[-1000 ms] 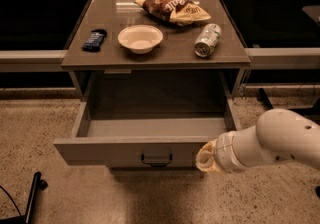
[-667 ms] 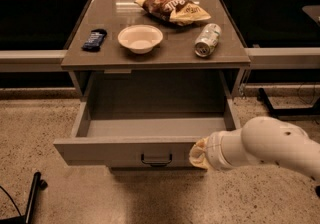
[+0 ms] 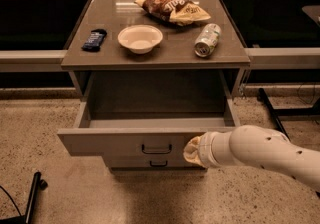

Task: Close top drawer

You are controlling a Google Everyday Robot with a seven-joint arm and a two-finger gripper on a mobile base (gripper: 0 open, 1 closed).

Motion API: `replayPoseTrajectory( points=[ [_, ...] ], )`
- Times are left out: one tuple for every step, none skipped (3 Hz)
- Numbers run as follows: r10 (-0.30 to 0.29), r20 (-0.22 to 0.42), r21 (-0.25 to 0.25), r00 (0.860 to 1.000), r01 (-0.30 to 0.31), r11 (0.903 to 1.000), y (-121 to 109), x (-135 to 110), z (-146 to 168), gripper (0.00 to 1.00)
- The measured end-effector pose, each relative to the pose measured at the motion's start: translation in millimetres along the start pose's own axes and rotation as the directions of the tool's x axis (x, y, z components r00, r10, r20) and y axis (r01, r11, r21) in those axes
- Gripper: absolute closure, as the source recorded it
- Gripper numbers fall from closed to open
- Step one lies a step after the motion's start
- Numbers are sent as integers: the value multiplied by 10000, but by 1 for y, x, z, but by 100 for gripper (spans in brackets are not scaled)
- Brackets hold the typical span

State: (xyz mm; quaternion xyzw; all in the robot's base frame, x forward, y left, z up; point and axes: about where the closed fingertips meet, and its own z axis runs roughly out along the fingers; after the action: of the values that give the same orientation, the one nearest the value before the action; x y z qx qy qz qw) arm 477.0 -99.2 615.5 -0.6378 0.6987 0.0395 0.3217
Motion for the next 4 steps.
replayPoseTrajectory(
  points=[
    [10, 148, 307, 9999, -15, 9995, -8, -3, 11, 59],
    [-8, 457, 544, 9990, -17, 9985, -19, -7, 21, 36],
    [-153, 833, 555, 9964, 107, 9984, -31, -13, 28, 12],
    [-398, 1573, 204, 9868, 370, 9991, -42, -19, 35, 0]
  ],
)
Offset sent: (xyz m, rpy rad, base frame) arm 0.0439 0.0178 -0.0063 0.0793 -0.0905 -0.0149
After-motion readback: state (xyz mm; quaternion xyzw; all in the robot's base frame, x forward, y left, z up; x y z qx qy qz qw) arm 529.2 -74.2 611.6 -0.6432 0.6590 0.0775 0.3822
